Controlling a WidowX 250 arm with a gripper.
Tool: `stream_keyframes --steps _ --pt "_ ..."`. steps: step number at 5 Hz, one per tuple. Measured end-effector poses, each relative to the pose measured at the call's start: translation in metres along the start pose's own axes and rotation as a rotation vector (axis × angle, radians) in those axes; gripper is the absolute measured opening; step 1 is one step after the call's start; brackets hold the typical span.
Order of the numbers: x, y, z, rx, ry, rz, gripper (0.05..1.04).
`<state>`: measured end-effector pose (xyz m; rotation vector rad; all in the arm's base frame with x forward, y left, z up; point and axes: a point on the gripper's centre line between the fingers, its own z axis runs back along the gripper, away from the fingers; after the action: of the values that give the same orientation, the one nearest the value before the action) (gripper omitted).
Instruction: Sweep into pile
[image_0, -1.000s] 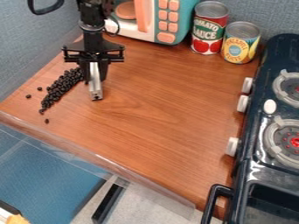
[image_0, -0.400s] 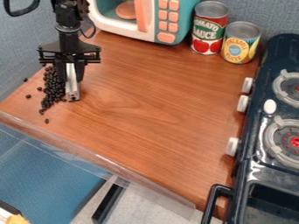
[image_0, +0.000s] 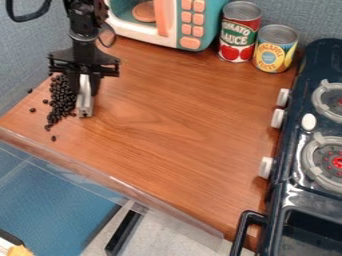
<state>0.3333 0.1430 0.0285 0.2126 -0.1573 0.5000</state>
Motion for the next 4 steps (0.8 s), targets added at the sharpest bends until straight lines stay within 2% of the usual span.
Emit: stream_keyframes --steps 1,2,3,4 --pt "-0.014 -0.042 0.016 -0.042 -0.102 -0.176 0.324" --pt "-0.036 -0.077 0.034 -0.078 -0.162 -0.301 0.324" --pt "-0.057 -0.104 0.038 -0.09 -0.173 -0.402 0.324" --pt "-0.063 -0.123 0.037 -0.08 -0.188 -0.476 0.324"
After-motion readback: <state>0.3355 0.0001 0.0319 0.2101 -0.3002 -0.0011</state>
